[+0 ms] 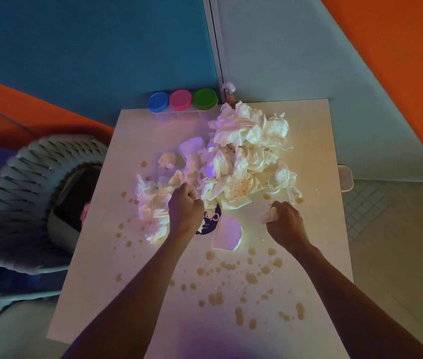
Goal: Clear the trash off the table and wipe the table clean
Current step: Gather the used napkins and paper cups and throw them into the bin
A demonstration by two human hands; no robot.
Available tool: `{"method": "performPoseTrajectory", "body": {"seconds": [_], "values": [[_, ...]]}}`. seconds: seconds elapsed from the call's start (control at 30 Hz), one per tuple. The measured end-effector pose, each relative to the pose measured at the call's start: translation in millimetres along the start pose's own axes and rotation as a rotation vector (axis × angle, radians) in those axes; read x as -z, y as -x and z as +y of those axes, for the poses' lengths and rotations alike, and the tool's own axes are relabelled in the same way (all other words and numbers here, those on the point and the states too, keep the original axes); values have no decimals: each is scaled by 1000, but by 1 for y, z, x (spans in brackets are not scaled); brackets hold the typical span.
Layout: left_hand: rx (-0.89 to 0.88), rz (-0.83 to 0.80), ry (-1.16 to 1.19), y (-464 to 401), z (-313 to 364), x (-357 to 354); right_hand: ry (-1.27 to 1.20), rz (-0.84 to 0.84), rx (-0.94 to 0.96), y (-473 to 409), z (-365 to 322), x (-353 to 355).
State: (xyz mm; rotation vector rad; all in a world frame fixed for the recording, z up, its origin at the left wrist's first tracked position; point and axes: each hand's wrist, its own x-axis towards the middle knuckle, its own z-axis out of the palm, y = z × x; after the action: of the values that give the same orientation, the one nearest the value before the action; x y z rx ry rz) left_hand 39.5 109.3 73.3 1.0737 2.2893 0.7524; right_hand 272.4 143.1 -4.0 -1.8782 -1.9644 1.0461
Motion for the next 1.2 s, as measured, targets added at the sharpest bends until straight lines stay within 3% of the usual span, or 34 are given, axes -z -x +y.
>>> {"method": "performPoseTrajectory", "body": {"seconds": [0.17,0.47,0.73,0.9,1.2], "values": [[-69,-46,-148,-24,1,-10,-84,34,92,10,-9,5],[-164,-104,-335,-36,-5,-26,-257,17,-15,18,-39,5],[-170,-40,-190,-34,-9,-17,-508,-160,-214,16,-59,5],[-141,-21,-107,-21,-16,-5,-577,-239,-198,19,-70,-1],[-3,7,67,16,-40,24,-540,-179,-260,39,-92,-13]]}}
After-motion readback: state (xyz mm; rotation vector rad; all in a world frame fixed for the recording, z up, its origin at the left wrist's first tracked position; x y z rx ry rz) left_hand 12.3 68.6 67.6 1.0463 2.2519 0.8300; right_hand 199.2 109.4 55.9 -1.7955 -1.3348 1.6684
